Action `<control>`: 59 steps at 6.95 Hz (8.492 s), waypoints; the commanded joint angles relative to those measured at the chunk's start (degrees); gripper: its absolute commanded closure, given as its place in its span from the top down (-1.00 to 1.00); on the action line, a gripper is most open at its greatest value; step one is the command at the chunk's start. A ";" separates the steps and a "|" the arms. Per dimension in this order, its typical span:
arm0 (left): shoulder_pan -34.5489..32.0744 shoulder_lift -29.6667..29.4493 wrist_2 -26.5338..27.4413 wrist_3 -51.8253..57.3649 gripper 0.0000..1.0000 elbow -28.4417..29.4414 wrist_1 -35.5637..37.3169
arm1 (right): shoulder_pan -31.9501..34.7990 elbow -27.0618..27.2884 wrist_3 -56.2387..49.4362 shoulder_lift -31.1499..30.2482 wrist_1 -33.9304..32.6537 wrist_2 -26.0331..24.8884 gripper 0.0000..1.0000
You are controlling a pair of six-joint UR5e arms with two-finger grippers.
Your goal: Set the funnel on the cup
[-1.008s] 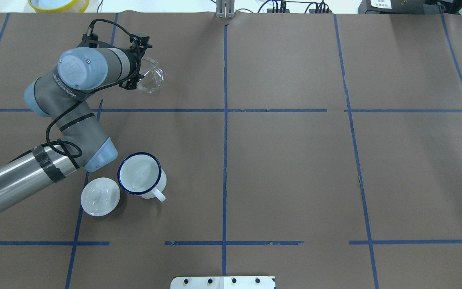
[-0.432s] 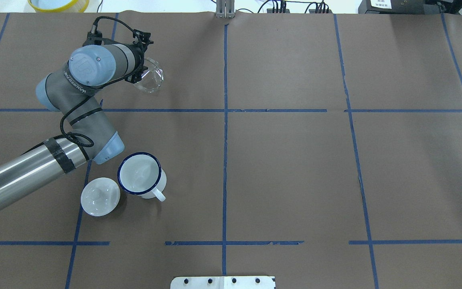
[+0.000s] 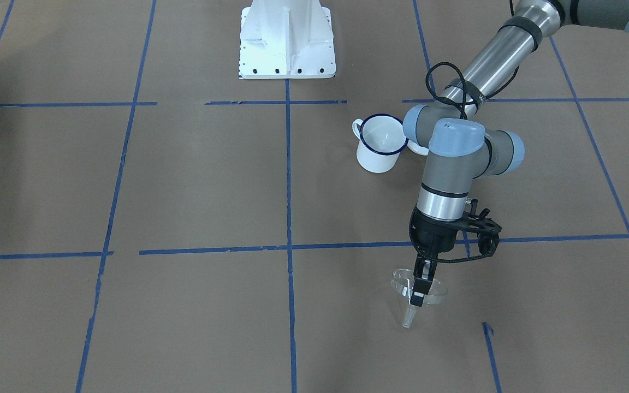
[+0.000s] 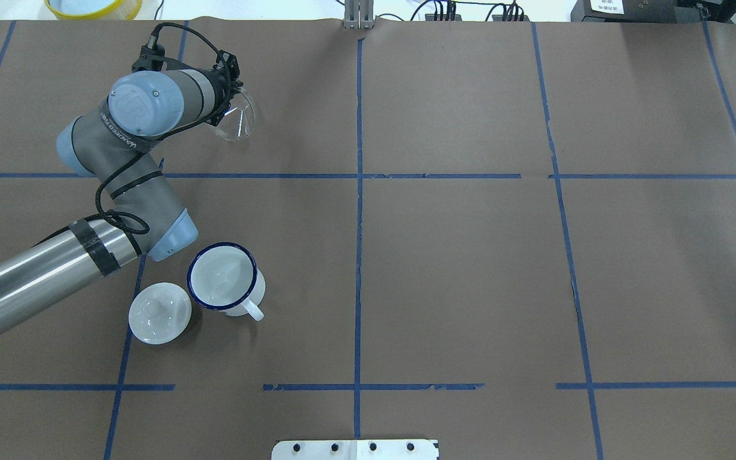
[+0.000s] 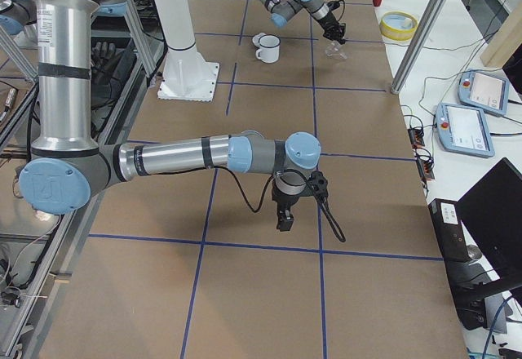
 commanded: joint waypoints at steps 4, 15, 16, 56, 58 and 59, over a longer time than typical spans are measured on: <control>-4.99 0.67 -14.46 11.06 -1.00 -22.59 17.56 | 0.00 0.00 0.00 0.00 0.00 0.00 1.00; 7.40 -1.62 -30.24 37.77 -1.00 -37.11 70.60 | 0.00 0.00 0.00 0.00 0.00 0.00 1.00; 8.01 -0.74 -30.23 37.76 -1.00 -36.38 68.57 | 0.00 0.00 0.00 0.00 0.00 0.00 1.00; -53.86 40.14 -50.71 138.66 1.00 -26.53 49.39 | 0.00 -0.09 0.00 0.00 0.00 0.00 1.00; -53.86 40.05 -50.71 138.66 1.00 -26.88 49.21 | 0.00 -0.09 0.00 0.09 0.00 0.00 1.00; -53.86 40.05 -50.63 138.58 1.00 -27.23 49.30 | 0.00 0.00 0.00 0.00 0.00 0.00 1.00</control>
